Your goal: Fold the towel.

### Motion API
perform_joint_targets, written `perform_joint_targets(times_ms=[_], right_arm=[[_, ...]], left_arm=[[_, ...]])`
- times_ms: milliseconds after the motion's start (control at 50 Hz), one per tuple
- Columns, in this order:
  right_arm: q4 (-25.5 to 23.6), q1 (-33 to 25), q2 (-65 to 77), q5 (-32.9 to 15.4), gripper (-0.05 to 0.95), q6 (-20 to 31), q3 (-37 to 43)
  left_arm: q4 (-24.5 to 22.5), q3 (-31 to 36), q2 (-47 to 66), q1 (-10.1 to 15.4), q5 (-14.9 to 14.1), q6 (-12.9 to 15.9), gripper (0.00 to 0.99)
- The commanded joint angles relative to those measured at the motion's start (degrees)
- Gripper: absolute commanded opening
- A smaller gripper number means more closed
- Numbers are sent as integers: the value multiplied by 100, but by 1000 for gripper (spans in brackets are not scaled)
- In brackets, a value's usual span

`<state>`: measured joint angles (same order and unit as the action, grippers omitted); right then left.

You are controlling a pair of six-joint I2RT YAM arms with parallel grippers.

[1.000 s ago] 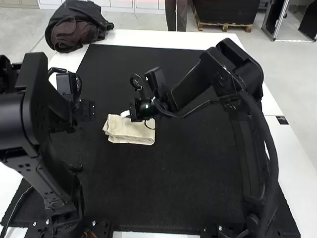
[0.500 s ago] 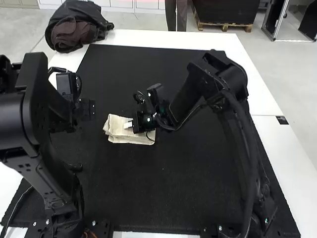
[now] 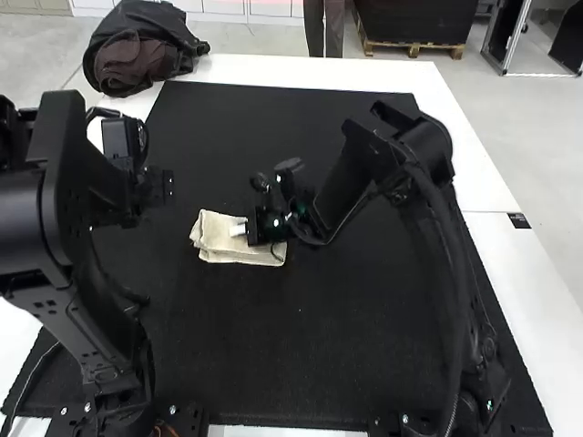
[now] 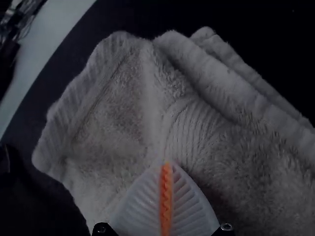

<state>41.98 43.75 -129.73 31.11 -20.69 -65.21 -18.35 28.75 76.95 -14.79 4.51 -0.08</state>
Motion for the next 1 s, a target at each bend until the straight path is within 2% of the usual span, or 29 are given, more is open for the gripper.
perform_joint_targets(times_ms=[0,240,420,660,780,820,880,960,980], right_arm=[[-128,-235,906,44,-21,-199,-150],[-814,-701,2171,9,-21,-313,-308],[-1148,-1202,3103,-9,-20,-383,-238],[-1385,-1791,4334,-105,-18,-392,210],[-1570,-2098,5019,-132,166,-392,465],[-1614,-2221,5274,-141,267,-392,562],[-1719,-2397,5626,-141,434,-401,676],[-1895,-2696,6135,-158,702,-401,861],[-1912,-2775,6258,-149,798,-401,922]], left_arm=[[77,403,-163,-16,-29,-54,964],[657,974,-391,72,-73,-54,964],[938,1194,-690,389,-73,-151,962],[1290,1379,-1191,960,-47,-265,962],[1404,1484,-1472,1136,-21,-282,964],[1439,1519,-1569,1162,-12,-291,964],[1475,1554,-1692,1189,6,-309,964],[1527,1581,-1876,1189,14,-458,964],[1527,1581,-1920,1189,6,-458,964]])
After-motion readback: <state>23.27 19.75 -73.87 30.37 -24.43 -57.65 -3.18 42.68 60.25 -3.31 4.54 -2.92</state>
